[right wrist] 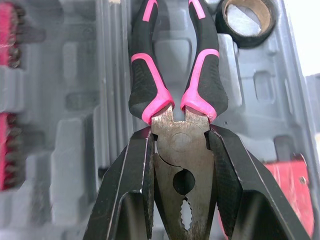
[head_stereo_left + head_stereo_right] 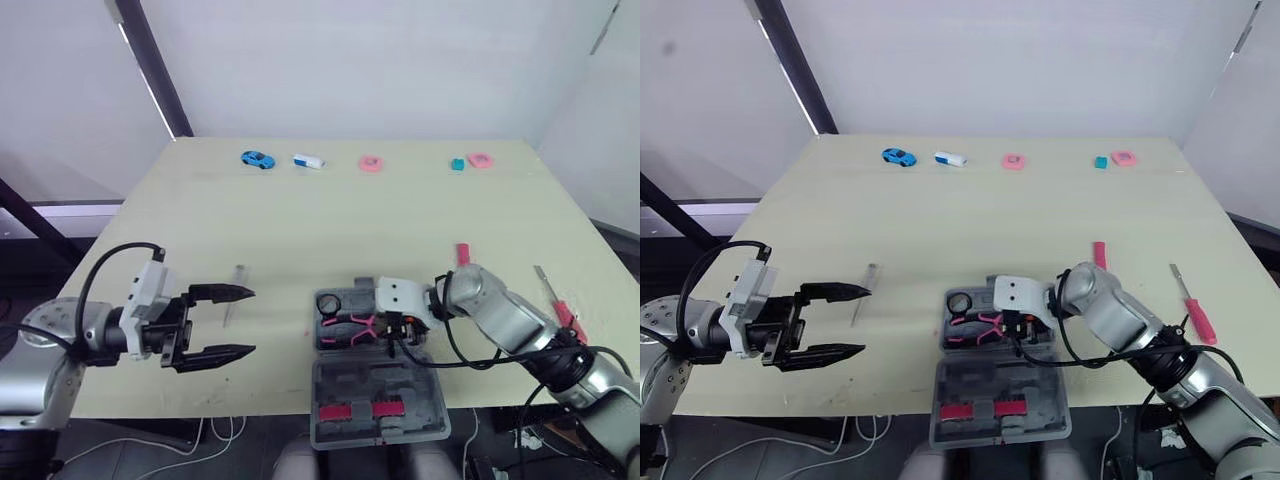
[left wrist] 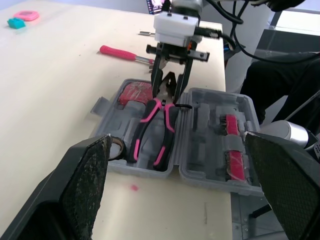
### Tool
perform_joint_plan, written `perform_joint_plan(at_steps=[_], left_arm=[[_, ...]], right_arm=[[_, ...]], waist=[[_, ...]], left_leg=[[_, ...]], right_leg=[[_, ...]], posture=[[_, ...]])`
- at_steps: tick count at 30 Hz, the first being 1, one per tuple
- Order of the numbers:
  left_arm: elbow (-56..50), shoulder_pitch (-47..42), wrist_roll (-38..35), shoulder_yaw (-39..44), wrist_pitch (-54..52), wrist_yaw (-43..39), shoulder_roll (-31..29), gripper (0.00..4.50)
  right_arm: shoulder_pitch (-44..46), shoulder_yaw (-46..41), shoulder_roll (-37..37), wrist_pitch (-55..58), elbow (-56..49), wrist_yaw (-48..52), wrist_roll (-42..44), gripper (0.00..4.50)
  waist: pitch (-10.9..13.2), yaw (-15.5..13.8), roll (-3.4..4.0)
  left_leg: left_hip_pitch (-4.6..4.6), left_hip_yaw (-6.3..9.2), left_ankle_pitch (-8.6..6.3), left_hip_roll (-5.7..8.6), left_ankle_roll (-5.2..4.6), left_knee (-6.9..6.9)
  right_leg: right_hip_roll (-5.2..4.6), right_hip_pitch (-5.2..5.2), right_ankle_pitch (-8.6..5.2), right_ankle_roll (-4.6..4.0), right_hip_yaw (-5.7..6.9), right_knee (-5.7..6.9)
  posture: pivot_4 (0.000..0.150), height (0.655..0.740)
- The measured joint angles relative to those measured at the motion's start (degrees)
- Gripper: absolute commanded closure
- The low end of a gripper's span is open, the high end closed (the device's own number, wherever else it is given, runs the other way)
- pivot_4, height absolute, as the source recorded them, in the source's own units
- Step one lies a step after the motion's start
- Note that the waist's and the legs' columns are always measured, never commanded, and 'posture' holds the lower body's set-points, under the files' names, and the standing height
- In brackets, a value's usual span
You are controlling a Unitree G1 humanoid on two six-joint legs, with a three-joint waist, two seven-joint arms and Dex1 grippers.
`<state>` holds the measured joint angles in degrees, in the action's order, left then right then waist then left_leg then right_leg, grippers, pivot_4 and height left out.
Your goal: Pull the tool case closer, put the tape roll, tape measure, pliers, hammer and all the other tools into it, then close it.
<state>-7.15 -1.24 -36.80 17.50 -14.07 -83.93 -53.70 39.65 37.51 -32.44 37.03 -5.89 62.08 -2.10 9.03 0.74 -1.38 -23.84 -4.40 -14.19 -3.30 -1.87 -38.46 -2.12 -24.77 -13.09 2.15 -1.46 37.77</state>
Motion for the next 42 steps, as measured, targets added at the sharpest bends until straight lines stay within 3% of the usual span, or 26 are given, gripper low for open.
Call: perform_joint_plan(at_steps=[9, 16, 25, 28, 36, 42], left_arm=[[1.14, -0.94, 1.19, -0.08, 0.55, -0.38, -0.04, 0.0], [0.93, -1.23, 1.2, -0.75, 0.55, -0.62, -0.02, 0.0], [-0.13, -1.24, 1.18, -2.24, 0.58, 0.0, 0.5, 0.0], [-0.59, -1.27, 1.16, -2.28, 0.6, 0.43, 1.11, 0.0], [-1.17, -1.87, 1.16, -2.41, 0.64, 1.52, 2.39, 0.0], [-1.17, -1.9, 1.18, -2.42, 0.76, 1.65, 2.71, 0.0]], right_arm=[[0.3, 0.1, 1.65, -1.63, 1.85, 0.37, -2.27, 3.5], [-0.03, 0.04, 2.46, -3.28, 2.56, -0.2, -3.2, 0.2], [-2.41, -5.72, 2.84, -6.15, 2.54, 0.1, 0.59, 0.05], [-3.85, -8.78, 4.9, -9.05, 3.57, -0.22, 3.16, 0.8], [-7.35, -13.57, 8.62, -20.1, 12.99, -0.9, 6.63, 4.48], [-7.39, -13.69, 9.6, -23.82, 17.55, -1.44, 6.19, 4.48]], waist=[[-0.02, 0.26, -0.03], [-0.02, 0.12, -0.03], [-0.02, 0.03, -0.04], [-0.03, 0.07, -0.05], [-0.02, 0.06, -0.05], [-0.03, 0.1, -0.05]], left_leg=[[0.08, 0.01, 0.01, -0.02, 0.02, 0.0], [0.04, 0.0, 0.02, -0.02, 0.03, 0.0], [0.03, 0.02, 0.02, -0.02, 0.03, 0.0], [0.05, 0.03, 0.02, -0.02, 0.03, 0.0], [0.04, 0.02, 0.02, -0.01, 0.03, -0.01], [0.05, 0.03, 0.02, -0.01, 0.03, 0.0]], right_leg=[[0.03, -0.01, -0.01, -0.02, 0.01, 0.1], [0.01, -0.01, -0.01, -0.02, 0.01, 0.08], [0.01, 0.0, -0.01, -0.02, 0.01, 0.07], [0.02, 0.01, -0.01, -0.02, 0.02, 0.08], [0.02, 0.02, 0.0, -0.01, 0.0, 0.08], [0.03, 0.02, 0.0, -0.02, 0.0, 0.1]], posture=[[0.15, 0.7395], [0.15, 0.7395], [0.15, 0.7395], [0.15, 0.7395], [0.15, 0.7395], [0.15, 0.7395]])
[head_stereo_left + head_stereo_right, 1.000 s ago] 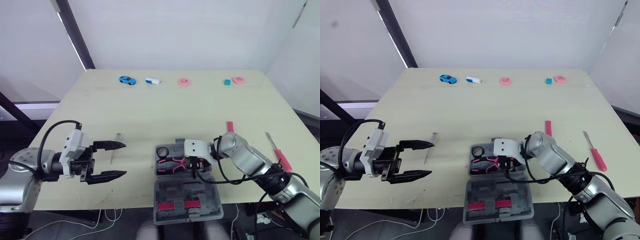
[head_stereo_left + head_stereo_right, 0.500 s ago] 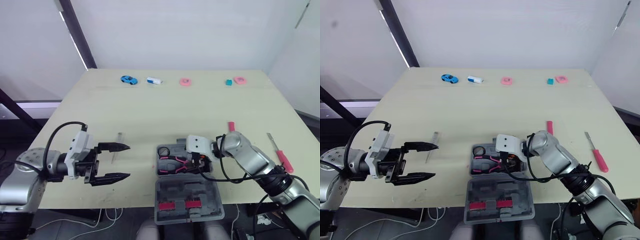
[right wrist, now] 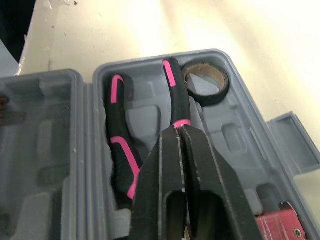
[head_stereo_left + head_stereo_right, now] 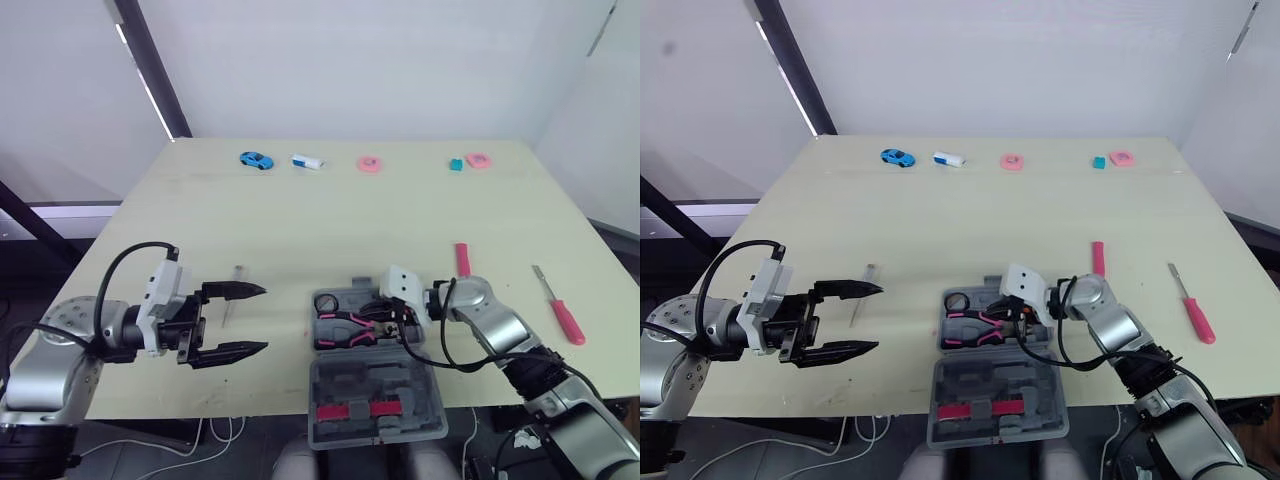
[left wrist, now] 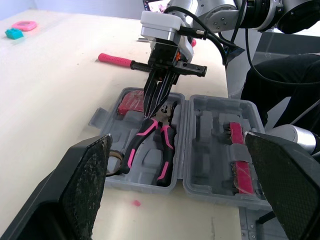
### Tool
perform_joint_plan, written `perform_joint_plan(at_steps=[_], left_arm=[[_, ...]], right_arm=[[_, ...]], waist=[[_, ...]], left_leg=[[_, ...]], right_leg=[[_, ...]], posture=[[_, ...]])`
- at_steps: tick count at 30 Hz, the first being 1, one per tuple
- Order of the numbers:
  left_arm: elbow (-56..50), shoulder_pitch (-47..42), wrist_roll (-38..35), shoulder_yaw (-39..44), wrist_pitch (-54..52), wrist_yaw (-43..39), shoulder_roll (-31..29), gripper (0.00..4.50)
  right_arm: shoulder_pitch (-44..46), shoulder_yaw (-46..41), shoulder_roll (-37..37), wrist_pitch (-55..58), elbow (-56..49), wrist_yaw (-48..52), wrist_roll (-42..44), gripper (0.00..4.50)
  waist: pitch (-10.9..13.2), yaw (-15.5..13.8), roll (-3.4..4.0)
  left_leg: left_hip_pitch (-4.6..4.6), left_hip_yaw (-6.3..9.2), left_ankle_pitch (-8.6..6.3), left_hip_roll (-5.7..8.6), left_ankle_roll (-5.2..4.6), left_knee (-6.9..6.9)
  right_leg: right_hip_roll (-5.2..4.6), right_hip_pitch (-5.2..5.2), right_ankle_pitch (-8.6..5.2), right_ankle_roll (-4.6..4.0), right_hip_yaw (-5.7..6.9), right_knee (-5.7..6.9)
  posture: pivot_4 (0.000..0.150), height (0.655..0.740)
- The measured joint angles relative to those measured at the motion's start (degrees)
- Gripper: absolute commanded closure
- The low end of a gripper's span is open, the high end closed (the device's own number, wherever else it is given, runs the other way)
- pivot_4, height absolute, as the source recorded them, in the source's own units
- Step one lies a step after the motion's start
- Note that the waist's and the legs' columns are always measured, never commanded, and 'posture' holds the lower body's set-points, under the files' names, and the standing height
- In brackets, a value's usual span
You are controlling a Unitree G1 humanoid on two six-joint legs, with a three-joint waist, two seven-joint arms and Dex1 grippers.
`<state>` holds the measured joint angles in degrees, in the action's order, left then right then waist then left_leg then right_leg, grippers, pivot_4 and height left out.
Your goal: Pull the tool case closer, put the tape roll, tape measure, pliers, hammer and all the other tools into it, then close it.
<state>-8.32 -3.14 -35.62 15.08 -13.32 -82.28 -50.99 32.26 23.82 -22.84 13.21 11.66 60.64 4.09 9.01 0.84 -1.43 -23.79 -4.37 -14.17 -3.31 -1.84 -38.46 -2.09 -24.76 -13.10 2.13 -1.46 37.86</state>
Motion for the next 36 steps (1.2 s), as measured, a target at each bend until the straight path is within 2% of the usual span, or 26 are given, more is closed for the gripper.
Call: perform_joint_plan(at_steps=[20, 27, 29, 32, 36], left_arm=[[0.0, 1.27, 0.04, 0.06, 0.08, 0.27, 0.66, 0.0], [0.0, 1.7, 0.06, 0.06, 0.32, 0.25, 0.66, 0.0], [0.0, 1.71, 0.13, 0.04, 0.45, 0.24, 0.69, 0.0], [0.01, 1.73, 0.21, 0.05, 0.98, 0.22, 0.69, 0.0], [0.03, 2.2, 0.39, 0.05, 1.29, 0.2, 0.7, 0.0]], right_arm=[[-0.14, 1.16, 2.77, -1.77, 7.17, -0.41, -3.93, 4.48], [0.27, 2.34, 2.6, -0.41, 7.39, 0.1, -5.94, 4.48], [0.27, 2.65, 2.61, -0.06, 7.47, 0.02, -6.42, 4.48], [0.29, 2.88, 3.14, -0.08, 8.66, -0.12, -6.86, 4.48], [0.33, 2.9, 3.98, -0.16, 10.41, -0.84, -7.36, 4.48]], waist=[[-0.18, 0.02, -0.16], [-0.59, -0.09, -0.26], [-0.59, -0.11, -0.25], [-1.06, -0.11, -0.1], [-1.75, -0.08, -0.27]], left_leg=[[0.16, 0.0, 0.0, 0.0, 0.01, 0.0], [0.51, 0.0, 0.0, -0.01, 0.02, 0.03], [0.94, -0.03, -0.01, 0.0, 0.03, 0.13], [1.1, 0.08, -0.02, -0.01, 0.04, 0.22], [1.34, 0.19, -0.02, -0.03, 0.05, 0.26]], right_leg=[[0.0, 0.13, 0.0, -0.01, -0.02, 0.03], [-0.02, 0.43, -0.02, -0.02, -0.02, -0.02], [-0.07, 0.84, -0.04, -0.01, -0.02, -0.14], [-0.13, 0.96, -0.07, -0.06, -0.01, -0.19], [-0.22, 1.13, -0.1, -0.1, 0.0, -0.21]], posture=[[0.15, 0.7395], [0.15, 0.7395], [0.15, 0.7395], [0.15, 0.7395], [0.15, 0.7395]])
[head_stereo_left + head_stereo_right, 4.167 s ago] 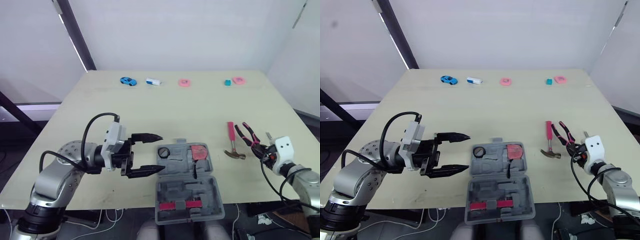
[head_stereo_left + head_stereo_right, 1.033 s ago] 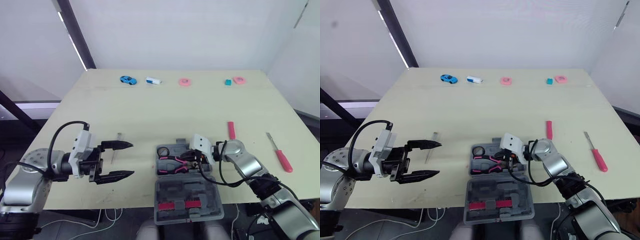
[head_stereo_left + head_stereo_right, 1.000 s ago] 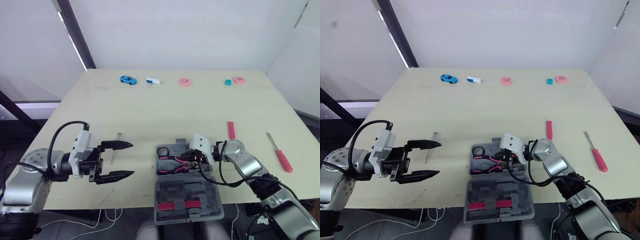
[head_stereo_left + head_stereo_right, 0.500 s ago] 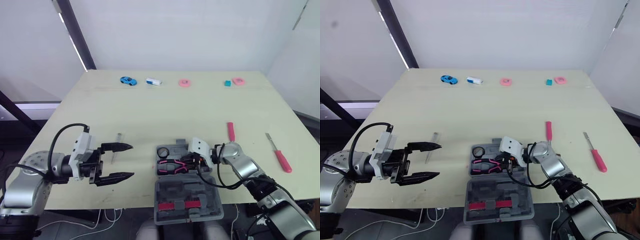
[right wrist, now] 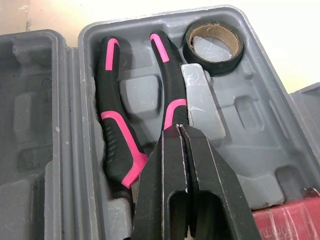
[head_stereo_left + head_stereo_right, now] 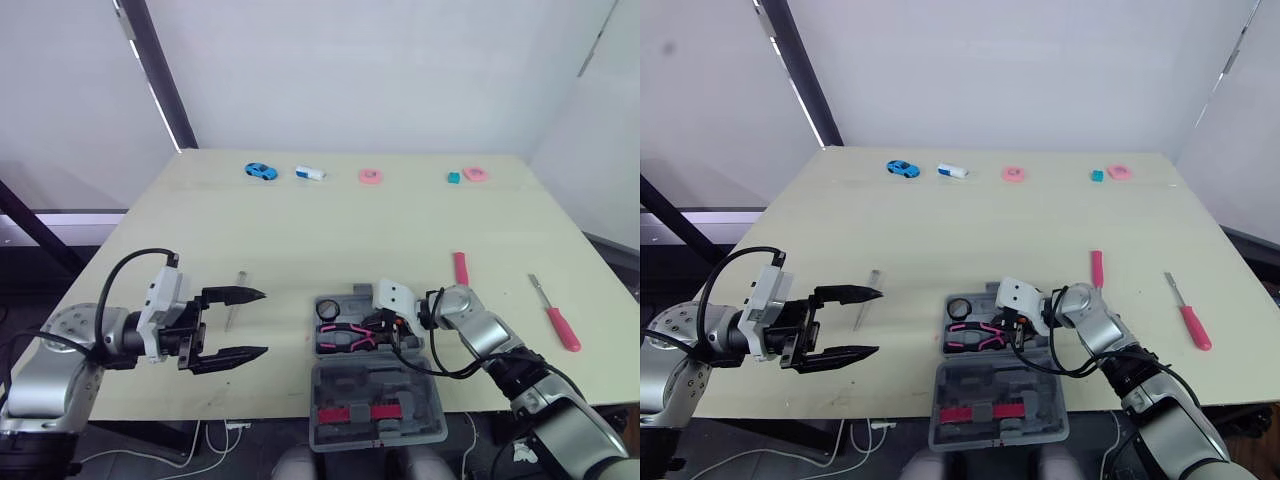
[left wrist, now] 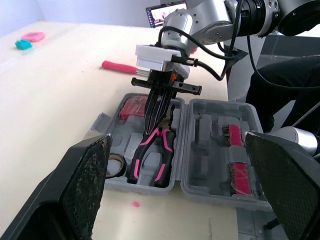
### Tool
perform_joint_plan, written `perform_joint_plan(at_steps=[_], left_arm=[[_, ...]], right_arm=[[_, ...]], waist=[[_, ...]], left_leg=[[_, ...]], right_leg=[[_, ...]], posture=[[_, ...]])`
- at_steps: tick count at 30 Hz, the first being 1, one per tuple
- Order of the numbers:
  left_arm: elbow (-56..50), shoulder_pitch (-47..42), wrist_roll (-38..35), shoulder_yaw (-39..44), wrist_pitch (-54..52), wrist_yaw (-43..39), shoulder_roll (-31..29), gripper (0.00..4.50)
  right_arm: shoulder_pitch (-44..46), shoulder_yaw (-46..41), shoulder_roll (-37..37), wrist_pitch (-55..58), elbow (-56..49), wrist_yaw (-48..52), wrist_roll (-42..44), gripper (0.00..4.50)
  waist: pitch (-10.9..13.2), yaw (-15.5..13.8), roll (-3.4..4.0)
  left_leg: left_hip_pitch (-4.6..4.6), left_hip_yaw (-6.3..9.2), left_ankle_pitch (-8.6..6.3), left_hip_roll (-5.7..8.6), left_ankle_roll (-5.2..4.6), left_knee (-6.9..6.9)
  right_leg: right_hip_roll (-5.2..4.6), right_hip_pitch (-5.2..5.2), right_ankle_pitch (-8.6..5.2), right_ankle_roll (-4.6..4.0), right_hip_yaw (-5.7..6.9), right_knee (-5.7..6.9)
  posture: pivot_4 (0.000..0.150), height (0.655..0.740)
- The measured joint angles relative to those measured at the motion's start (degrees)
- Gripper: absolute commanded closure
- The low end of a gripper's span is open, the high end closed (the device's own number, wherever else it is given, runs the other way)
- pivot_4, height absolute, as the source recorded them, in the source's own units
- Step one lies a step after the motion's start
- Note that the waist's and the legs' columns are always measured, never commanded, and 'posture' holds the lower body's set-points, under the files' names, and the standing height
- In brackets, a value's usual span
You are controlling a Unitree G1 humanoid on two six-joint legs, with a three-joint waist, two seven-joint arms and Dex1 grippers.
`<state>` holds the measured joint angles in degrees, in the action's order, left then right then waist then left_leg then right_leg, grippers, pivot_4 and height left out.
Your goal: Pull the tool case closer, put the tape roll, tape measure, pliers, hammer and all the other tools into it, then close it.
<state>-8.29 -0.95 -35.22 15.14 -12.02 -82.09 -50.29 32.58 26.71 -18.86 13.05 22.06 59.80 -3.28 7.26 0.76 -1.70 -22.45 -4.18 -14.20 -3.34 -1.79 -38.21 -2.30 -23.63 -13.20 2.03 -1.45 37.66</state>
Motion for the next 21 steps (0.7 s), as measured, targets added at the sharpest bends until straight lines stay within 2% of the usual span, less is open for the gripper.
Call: perform_joint_plan(at_steps=[13, 19, 21], left_arm=[[0.42, 1.51, 0.21, -0.02, 0.44, 0.1, 0.95, 0.0], [0.44, 2.93, 0.26, 0.05, 0.62, 1.99, 2.43, 0.0], [0.41, 3.37, 0.25, 0.12, 0.61, 3.1, 2.95, 0.0]], right_arm=[[0.1, 0.09, 2.54, -2.44, 3.38, -1.8, -1.76, 4.48], [-6.25, -4.65, 2.15, -5.89, -1.88, -4.31, 1.41, 4.48], [-8.58, -6.36, 1.59, -5.75, -5.41, -4.83, 2.88, 4.48]], waist=[[-1.02, 0.26, 0.06], [-0.54, 0.12, 0.31], [-0.17, 0.04, 0.33]], left_leg=[[0.8, -0.4, -0.17, -0.09, 0.29, 0.71], [0.49, -0.31, -0.17, -0.02, 0.29, 0.85], [0.13, -0.26, -0.03, 0.04, 0.05, 0.84]], right_leg=[[-1.4, 0.1, -0.12, 0.18, 0.86, -0.01], [-1.64, -0.07, -0.06, -0.08, 1.29, -0.19], [-1.66, -0.32, -0.03, -0.1, 1.39, -0.31]], posture=[[0.15, 0.7395], [0.15, 0.7395], [0.15, 0.7395]])
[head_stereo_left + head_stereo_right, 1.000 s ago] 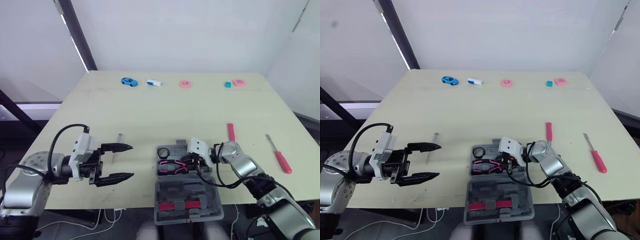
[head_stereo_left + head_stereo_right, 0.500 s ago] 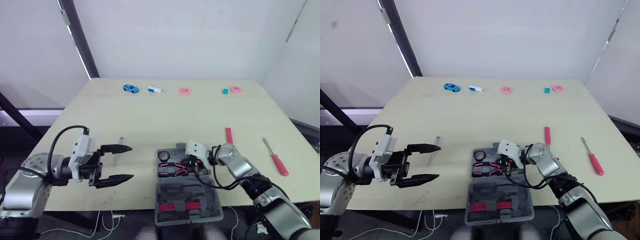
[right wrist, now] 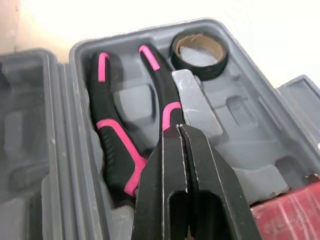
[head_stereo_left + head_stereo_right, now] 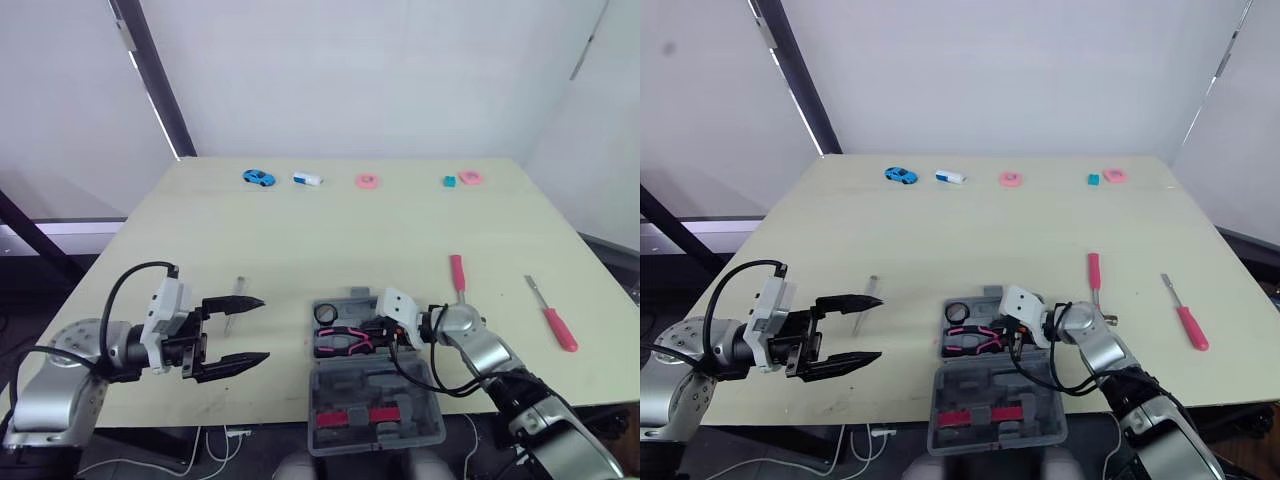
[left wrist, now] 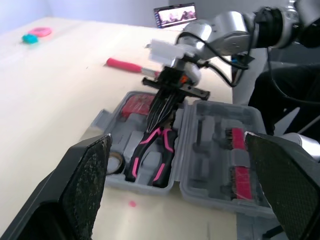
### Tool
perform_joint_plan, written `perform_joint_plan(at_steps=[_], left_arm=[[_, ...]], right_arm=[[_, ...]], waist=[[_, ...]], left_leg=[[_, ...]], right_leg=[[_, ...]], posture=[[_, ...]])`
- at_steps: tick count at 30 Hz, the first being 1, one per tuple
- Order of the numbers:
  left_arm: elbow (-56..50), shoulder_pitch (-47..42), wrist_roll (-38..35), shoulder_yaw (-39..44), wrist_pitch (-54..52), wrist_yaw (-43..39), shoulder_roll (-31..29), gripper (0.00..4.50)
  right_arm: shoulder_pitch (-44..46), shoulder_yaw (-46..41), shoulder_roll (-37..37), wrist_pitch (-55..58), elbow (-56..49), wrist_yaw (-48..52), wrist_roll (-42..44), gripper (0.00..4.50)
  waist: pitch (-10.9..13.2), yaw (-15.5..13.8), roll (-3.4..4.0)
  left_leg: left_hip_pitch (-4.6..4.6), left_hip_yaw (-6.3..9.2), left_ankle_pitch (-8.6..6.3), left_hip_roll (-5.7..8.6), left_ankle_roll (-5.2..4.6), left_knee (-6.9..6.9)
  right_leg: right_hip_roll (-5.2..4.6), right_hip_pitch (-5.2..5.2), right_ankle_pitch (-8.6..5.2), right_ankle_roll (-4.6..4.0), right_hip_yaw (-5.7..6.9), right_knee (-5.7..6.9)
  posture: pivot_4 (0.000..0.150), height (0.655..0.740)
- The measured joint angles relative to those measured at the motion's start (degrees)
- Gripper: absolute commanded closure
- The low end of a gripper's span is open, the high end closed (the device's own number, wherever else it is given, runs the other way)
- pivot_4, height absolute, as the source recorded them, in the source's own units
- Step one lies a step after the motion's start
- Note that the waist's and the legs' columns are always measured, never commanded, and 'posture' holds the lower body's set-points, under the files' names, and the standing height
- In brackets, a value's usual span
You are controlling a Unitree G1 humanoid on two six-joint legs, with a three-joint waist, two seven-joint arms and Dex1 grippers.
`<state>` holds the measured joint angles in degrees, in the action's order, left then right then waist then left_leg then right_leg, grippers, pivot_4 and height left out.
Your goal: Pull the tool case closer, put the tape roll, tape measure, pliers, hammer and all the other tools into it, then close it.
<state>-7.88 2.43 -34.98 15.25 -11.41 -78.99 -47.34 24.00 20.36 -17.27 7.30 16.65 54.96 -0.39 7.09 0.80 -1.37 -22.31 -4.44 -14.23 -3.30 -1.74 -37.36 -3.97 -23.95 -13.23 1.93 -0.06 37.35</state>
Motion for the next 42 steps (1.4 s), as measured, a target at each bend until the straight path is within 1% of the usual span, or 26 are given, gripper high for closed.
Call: perform_joint_plan(at_steps=[2, 4, 6, 10, 13, 16, 17, 19, 21, 22, 23, 24, 25, 26, 27, 29, 30, 31, 34, 42], left_arm=[[-0.06, 0.47, -0.03, 0.14, -0.03, 1.12, 0.68, 0.0], [-0.19, 1.32, -0.03, 0.44, -0.03, 2.75, 1.61, 0.0], [-0.44, 2.38, -0.03, 0.76, -0.06, 4.45, 2.32, 0.0], [-0.45, 5.03, -0.03, 3.55, 0.08, 8.33, 4.55, 0.0], [-0.37, 6.01, 0.02, 5.29, 0.59, 11.39, 6.41, 0.0], [0.99, 7.95, 0.14, 7.67, 0.81, 15.2, 8.34, 0.0], [1.08, 7.97, 0.15, 7.7, 0.81, 15.29, 8.34, 0.0], [2.14, 8.55, 1.26, 8.7, 2.59, 17.27, 9.84, 0.0], [4.42, 10.63, 1.88, 10.21, 3.37, 18.53, 10.46, 0.0], [6.12, 11.78, 2.23, 11.16, 3.59, 19.33, 11.11, 0.0], [6.64, 12.07, 2.28, 11.41, 3.71, 19.54, 11.24, 0.0], [8.69, 12.88, 2.54, 12.29, 4.69, 20.32, 11.61, 0.0], [9.74, 13.68, 3.02, 13.48, 5.55, 20.75, 11.7, 0.0], [10.04, 13.93, 3.14, 13.87, 5.73, 20.89, 11.7, 0.0], [11.15, 14.78, 3.3, 15.04, 6.49, 21.41, 11.75, 0.0], [12.68, 15.97, 3.38, 16.35, 7.46, 21.71, 11.87, 0.0], [13.16, 16.23, 3.41, 16.51, 7.69, 21.73, 11.89, 0.0], [14.42, 16.84, 3.5, 16.79, 8.45, 21.69, 12.05, 0.0], [17.84, 17.62, 3.96, 18.07, 10.17, 21.51, 12.07, 0.0], [22.2, 18.31, 4.47, 18.48, 12.42, 20.12, 11.99, 0.0]], right_arm=[[-1.8, -1.41, -0.32, 0.39, -2.64, -0.41, 1.54, 4.48], [-3.44, -3.84, -0.96, 0.95, -7.06, -0.58, 4.13, 4.48], [-4.6, -7.1, -2.22, 1.33, -11.55, -1.52, 6.36, 4.48], [-9.5, -14.61, -5.33, 2.17, -18.22, -3.61, 10.68, 4.48], [-13.81, -19.92, -6.81, 2.31, -20.03, -5.35, 13.52, 4.48], [-19.83, -27.21, -8.68, 0.6, -19.87, -6.63, 16.31, 4.48], [-19.9, -27.44, -8.72, 0.58, -19.86, -6.67, 16.35, 4.48], [-23.99, -32.89, -8.4, -2.15, -20.41, -6.7, 20.68, 4.48], [-27.69, -37.7, -8.99, -3.35, -19.37, -7.22, 22.19, 4.09], [-30.01, -40.99, -9.14, -3.94, -18.35, -7.93, 23.2, 4.09], [-30.71, -41.96, -9.13, -4.09, -18.1, -8.17, 23.53, 3.54], [-34.02, -45.6, -9.07, -5.23, -17.72, -8.89, 25.0, 3.35], [-36.77, -47.77, -9.06, -6.16, -17.79, -8.95, 25.94, 2.8], [-37.69, -48.41, -9.06, -6.34, -17.77, -8.94, 26.14, 2.56], [-40.8, -50.34, -9.02, -6.96, -17.6, -8.83, 26.92, 2.13], [-44.17, -52.6, -8.68, -7.97, -16.79, -8.58, 27.92, 0.9], [-44.77, -53.07, -8.61, -8.04, -16.47, -8.54, 28.13, 0.6], [-46.38, -54.19, -8.39, -8.63, -15.65, -8.07, 28.87, 0.05], [-49.05, -55.78, -8.27, -9.03, -13.97, -7.48, 30.43, 0.05], [-50.79, -57.38, -8.29, -10.22, -9.65, -5.62, 31.87, 0.05]], waist=[[0.22, -0.02, 0.18], [0.42, -0.03, 0.17], [0.48, 0.04, 0.18], [0.61, -0.16, 0.19], [0.82, -0.34, 0.16], [0.95, -0.25, 0.11], [0.99, -0.16, 0.1], [1.07, -0.15, 0.08], [1.08, -0.19, 0.09], [1.11, -0.23, 0.06], [1.12, -0.24, 0.04], [1.15, -0.27, 0.0], [1.14, -0.32, -0.01], [1.14, -0.32, -0.01], [1.14, -0.31, 0.0], [1.14, -0.25, 0.01], [1.14, -0.18, 0.01], [1.14, -0.07, 0.01], [1.14, 0.01, -0.01], [1.14, -0.21, 0.01]], left_leg=[[-0.63, 0.03, 0.04, 0.1, -0.06, 0.0], [-1.03, 0.06, 0.04, 0.11, -0.06, -0.01], [-1.45, 0.17, 0.04, 0.13, -0.06, -0.04], [-1.5, 0.21, 0.03, 0.14, -0.06, 0.01], [-1.48, 0.23, 0.03, 0.14, -0.06, 0.0], [-1.43, 0.21, 0.04, 0.17, -0.06, -0.07], [-1.43, 0.21, 0.04, 0.16, -0.07, -0.08], [-1.33, 0.26, 0.06, 0.12, -0.07, -0.12], [-1.33, 0.24, 0.05, 0.12, -0.06, -0.1], [-1.38, 0.24, 0.04, 0.12, -0.06, -0.1], [-1.38, 0.24, 0.04, 0.12, -0.06, -0.1], [-1.4, 0.25, 0.04, 0.12, -0.06, -0.1], [-1.37, 0.26, 0.04, 0.11, -0.06, -0.1], [-1.37, 0.26, 0.04, 0.11, -0.06, -0.1], [-1.35, 0.28, 0.04, 0.09, -0.06, -0.1], [-1.3, 0.36, 0.04, 0.04, -0.06, -0.1], [-1.27, 0.38, 0.04, 0.03, -0.06, -0.1], [-1.21, 0.37, 0.04, -0.01, -0.06, -0.1], [-1.07, 0.3, 0.03, -0.05, -0.03, -0.1], [-1.18, 0.34, -0.01, -0.01, 0.0, -0.07]], right_leg=[[0.17, -0.44, 0.02, 0.01, 0.06, -0.02], [0.26, -0.78, 0.02, 0.04, 0.08, -0.06], [0.4, -1.07, 0.15, 0.25, 0.21, -0.24], [0.48, -0.93, 0.15, 0.27, 0.43, -0.49], [0.47, -0.81, 0.08, 0.15, 0.55, -0.55], [0.46, -0.76, 0.09, 0.15, 0.53, -0.54], [0.47, -0.76, 0.09, 0.16, 0.52, -0.53], [0.58, -0.65, 0.15, 0.18, 0.49, -0.52], [0.59, -0.63, 0.16, 0.12, 0.49, -0.55], [0.58, -0.64, 0.16, 0.12, 0.48, -0.56], [0.58, -0.65, 0.16, 0.12, 0.48, -0.57], [0.58, -0.66, 0.16, 0.12, 0.49, -0.57], [0.58, -0.65, 0.15, 0.12, 0.49, -0.57], [0.58, -0.65, 0.15, 0.13, 0.49, -0.57], [0.57, -0.65, 0.11, 0.19, 0.48, -0.57], [0.51, -0.65, 0.05, 0.31, 0.46, -0.57], [0.5, -0.64, 0.05, 0.33, 0.43, -0.56], [0.45, -0.64, 0.05, 0.34, 0.39, -0.55], [0.29, -0.63, 0.03, 0.36, 0.39, -0.54], [-0.03, -0.7, 0.13, 0.2, 0.52, -0.55]], posture=[[0.15, 0.7395], [0.15, 0.7395], [0.15, 0.7395], [0.15, 0.7395], [0.15, 0.7395], [0.15, 0.7395], [0.15, 0.7395], [0.15, 0.7395], [0.15, 0.7395], [0.15, 0.7395], [0.15, 0.7395], [0.15, 0.7395], [0.15, 0.7395], [0.15, 0.7395], [0.15, 0.7395], [0.15, 0.7395], [0.15, 0.7395], [0.15, 0.7395], [0.15, 0.7395], [0.15, 0.7395]])
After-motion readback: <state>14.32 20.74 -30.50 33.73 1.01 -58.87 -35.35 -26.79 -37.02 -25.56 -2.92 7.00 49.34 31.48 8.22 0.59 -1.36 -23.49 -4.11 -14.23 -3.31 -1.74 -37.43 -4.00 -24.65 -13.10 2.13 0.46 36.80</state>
